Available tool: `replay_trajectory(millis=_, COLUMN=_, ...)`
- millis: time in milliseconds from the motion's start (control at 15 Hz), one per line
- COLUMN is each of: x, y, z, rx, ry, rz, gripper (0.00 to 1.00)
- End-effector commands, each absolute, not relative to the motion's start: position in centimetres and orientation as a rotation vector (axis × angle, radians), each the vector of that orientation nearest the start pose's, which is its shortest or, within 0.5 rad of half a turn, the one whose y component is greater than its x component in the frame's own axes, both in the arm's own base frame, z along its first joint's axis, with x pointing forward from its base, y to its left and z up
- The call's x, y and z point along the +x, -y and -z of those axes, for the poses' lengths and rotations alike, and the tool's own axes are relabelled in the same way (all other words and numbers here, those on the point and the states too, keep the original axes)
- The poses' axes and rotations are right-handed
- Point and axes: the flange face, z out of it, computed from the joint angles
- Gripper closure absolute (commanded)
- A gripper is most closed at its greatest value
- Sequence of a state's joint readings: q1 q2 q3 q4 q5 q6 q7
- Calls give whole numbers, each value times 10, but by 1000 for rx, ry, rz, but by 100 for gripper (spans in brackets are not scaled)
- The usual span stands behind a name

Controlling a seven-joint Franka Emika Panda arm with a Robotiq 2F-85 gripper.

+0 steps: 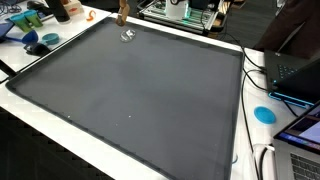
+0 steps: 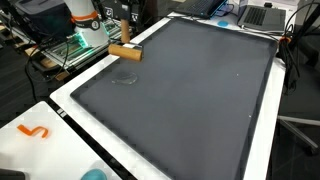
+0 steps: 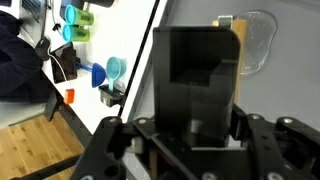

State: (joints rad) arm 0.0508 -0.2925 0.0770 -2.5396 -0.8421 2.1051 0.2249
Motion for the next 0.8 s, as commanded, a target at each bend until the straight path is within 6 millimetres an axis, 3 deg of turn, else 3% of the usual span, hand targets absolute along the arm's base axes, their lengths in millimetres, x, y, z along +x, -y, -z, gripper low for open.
replay_trajectory(millis=0, x=421, y=12, z=-395, rx=2446, ry=-541, rz=9, gripper=75)
replay_trajectory(millis=733, x=421, y=116, z=-419, rx=2729, ry=-748, rz=14, gripper=75)
